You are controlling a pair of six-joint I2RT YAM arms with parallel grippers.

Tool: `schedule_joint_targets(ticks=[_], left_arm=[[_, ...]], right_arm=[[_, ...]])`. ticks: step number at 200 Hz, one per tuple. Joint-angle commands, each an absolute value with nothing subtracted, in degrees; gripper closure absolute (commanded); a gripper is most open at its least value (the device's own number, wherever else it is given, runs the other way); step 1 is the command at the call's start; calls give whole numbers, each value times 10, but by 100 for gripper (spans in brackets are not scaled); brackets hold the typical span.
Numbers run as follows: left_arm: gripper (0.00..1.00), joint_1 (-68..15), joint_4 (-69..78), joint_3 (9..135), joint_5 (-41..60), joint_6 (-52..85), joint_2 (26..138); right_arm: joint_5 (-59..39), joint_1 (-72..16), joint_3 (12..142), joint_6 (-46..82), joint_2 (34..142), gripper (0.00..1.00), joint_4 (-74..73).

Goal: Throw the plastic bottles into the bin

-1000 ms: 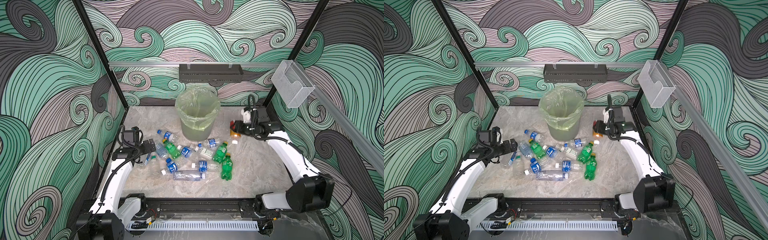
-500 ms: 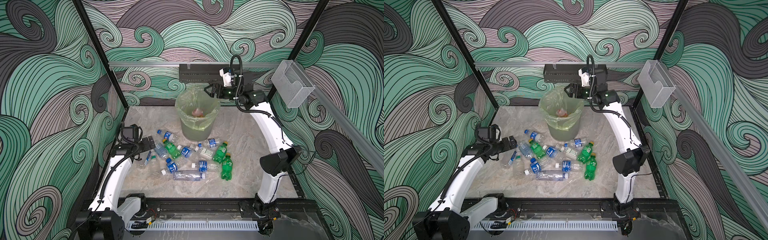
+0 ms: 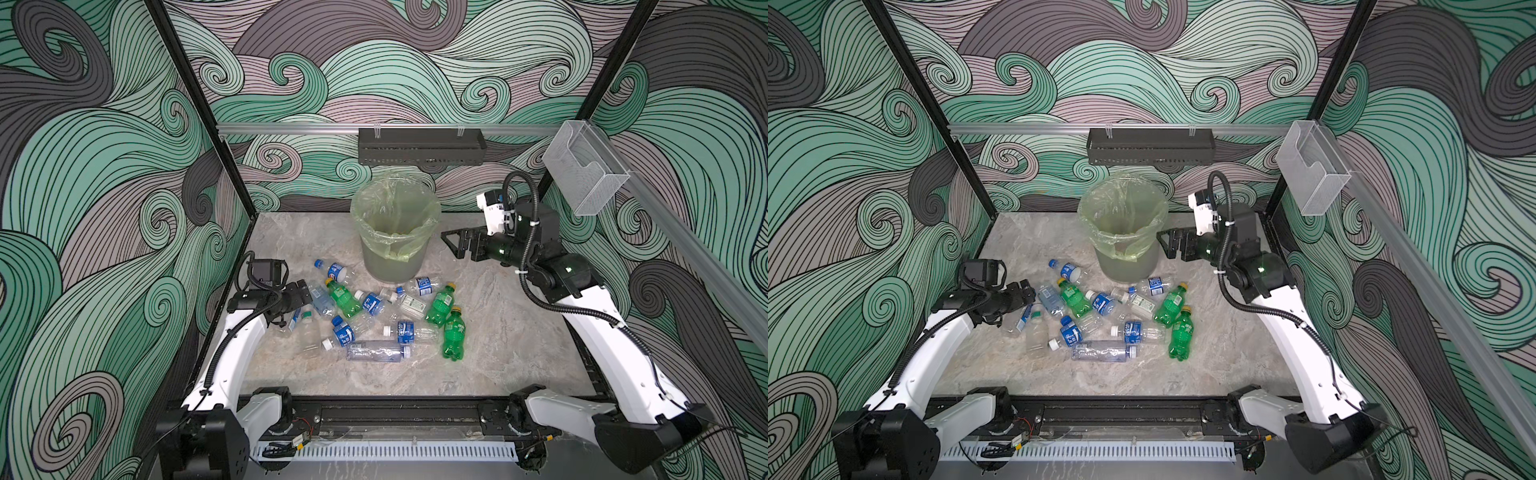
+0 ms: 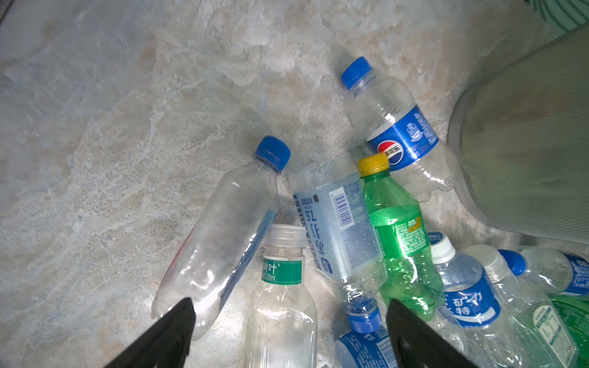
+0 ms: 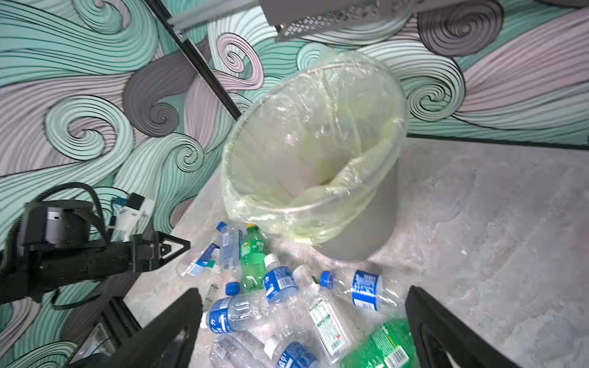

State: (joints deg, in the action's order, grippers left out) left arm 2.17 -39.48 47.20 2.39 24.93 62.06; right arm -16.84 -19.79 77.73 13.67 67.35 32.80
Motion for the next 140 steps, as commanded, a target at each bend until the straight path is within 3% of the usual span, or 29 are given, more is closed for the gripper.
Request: schedule_joint_targets(ticks=[1, 40, 77, 140], left_arm=[[5, 20, -402, 463, 25, 283, 641], [6, 19, -374, 442, 3, 290, 691], [6, 19, -385, 455, -104, 281, 741], [6, 19, -399, 481, -134, 267, 768]], right_arm=[[-118, -183, 708, 138, 657, 0, 325], [-135, -137, 626, 177, 628, 1, 322], [-140, -130, 587, 176, 625, 1, 315], [-160, -128, 566, 187, 637, 1, 283]])
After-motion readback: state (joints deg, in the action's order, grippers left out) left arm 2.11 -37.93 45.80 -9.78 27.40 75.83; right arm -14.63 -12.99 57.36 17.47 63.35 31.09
